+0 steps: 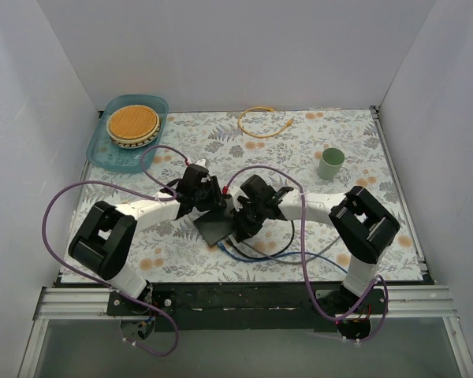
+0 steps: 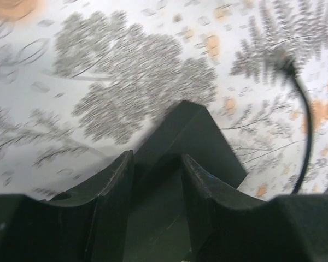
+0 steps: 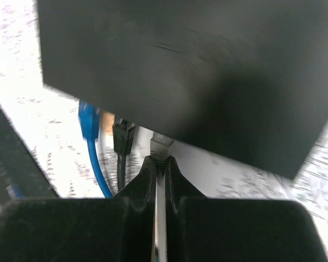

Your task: Insert the plug into the switch port

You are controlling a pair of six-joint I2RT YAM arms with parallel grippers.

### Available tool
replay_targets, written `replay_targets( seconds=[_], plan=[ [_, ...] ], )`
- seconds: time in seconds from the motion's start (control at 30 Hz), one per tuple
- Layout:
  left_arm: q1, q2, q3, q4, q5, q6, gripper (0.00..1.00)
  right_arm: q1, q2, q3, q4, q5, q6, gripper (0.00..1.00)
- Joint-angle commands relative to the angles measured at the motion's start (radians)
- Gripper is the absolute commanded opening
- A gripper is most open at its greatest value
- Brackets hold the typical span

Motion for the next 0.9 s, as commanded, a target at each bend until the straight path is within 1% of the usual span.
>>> replay_targets(
  seconds=[0.0,0.27,0.43,0.6,0.63,0.67,0.7,0.73,0.8,0.87],
  plan=[
    [-0.203,0.035,0.04,-0.025,0.5,-0.125,0.3,0.016,-0.024,0.176,0.654,-0.041,-0.004,0.01],
    [-0.216,0.016,0.022,-0.032,0.456,-0.153,0.31,-0.001,-0.061,0.138,0.643,0.094,0.028,0.01],
    [-0.212,0.021,0.016,-0.089,0.373,-0.163,0.31,-0.014,-0.082,0.11,0.631,0.175,0.054,0.01],
    [-0.205,-0.01,0.019,-0.095,0.29,-0.166,0.36,-0.016,-0.073,0.119,0.597,0.162,0.042,0.01],
    [-0.194,-0.016,0.025,-0.105,0.249,-0.166,0.36,-0.016,-0.068,0.121,0.593,0.149,0.037,0.01],
    [-0.19,-0.022,0.031,-0.111,0.228,-0.162,0.37,-0.016,-0.062,0.121,0.586,0.148,0.035,0.04],
    [-0.183,-0.039,0.045,-0.118,0.206,-0.156,0.38,-0.016,-0.062,0.118,0.58,0.143,0.032,0.11],
    [-0.168,-0.046,0.053,-0.125,0.186,-0.153,0.43,-0.016,-0.062,0.114,0.573,0.14,0.028,0.15],
    [-0.151,-0.072,0.066,-0.129,0.142,-0.143,0.44,-0.018,-0.059,0.108,0.548,0.142,0.019,0.22],
    [-0.127,-0.091,0.086,-0.128,0.123,-0.133,0.44,-0.016,-0.059,0.102,0.537,0.146,0.012,0.23]
  ],
)
